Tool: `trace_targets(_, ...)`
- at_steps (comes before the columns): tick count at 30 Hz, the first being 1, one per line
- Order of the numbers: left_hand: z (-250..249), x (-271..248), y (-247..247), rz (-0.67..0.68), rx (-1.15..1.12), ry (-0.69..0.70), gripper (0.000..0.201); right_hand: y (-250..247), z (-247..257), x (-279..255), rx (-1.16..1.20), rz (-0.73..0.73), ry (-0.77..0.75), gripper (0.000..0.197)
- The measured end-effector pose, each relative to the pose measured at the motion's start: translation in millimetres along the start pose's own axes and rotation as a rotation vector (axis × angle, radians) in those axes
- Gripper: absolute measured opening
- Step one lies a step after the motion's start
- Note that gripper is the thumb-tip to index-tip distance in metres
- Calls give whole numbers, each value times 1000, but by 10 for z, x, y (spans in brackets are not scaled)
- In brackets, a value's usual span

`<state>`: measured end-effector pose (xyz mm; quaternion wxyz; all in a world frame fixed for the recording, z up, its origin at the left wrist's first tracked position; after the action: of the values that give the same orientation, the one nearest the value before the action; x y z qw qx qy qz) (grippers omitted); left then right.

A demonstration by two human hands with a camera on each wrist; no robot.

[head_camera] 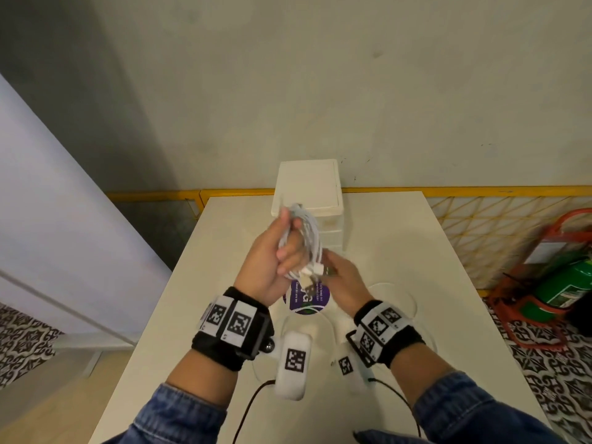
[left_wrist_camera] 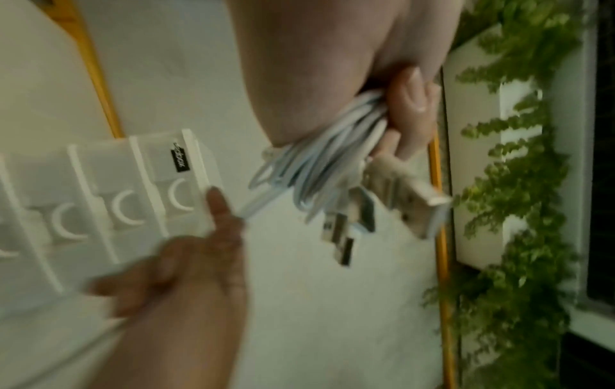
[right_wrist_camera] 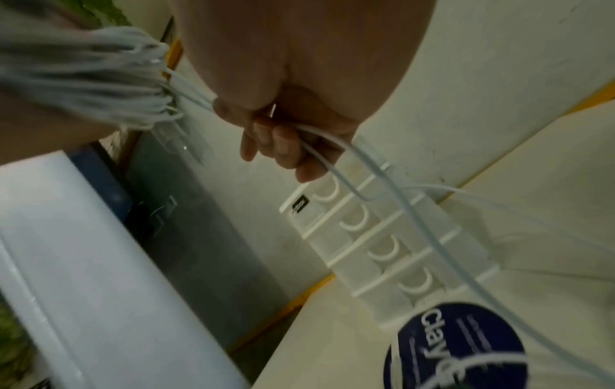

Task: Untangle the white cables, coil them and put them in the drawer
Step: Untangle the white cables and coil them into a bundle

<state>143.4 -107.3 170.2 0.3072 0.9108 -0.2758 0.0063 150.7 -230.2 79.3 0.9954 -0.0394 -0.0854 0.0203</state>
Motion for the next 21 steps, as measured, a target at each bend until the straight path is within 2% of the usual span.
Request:
trace_targets(3,-180,81,-45,-133,-95,157,32,176,-143,-127,-54,111,48,30)
trace_targets(6,-368,115,-136,-277,-71,281,26,244,-185,-225,-29,231,150,28)
trace_targets(8,-477,107,-218,-395,3,339,27,230,-195,-276,-134,274,136,25)
trace_targets(11,-576,62,-367,-582,390,420,24,195,-180,-334,-175,303,106,23)
trace_targets(13,-531,55,-472,-627,731,405,22,172,-68,-321,-181,285,33,21)
trace_targets(15,-388,53,-546,-574,1154,286,26,129,137,-257,-199,235,-90,21)
trace_targets(17,-199,53,-572,-438,1389,123,38,58,374,-165,-223,193,-203,23)
trace_targets(19,-54,41,-520,-296,1305,9,57,-4,596,-94,-264,149,-318,30)
trace_targets(21,53,31,-419,-141,1166,-112,70,-69,708,-31,-272,91,-393,21)
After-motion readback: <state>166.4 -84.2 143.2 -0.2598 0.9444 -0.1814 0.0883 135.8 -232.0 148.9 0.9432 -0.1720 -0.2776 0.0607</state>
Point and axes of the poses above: each hand's wrist, its own x-axis towards the middle knuckle, its own y-axis out of the palm, z = x × y, the point moved 3 cm from there along x, towards the middle knuckle, and after that the axes turned 8 degrees about x, right-handed, at the moved point
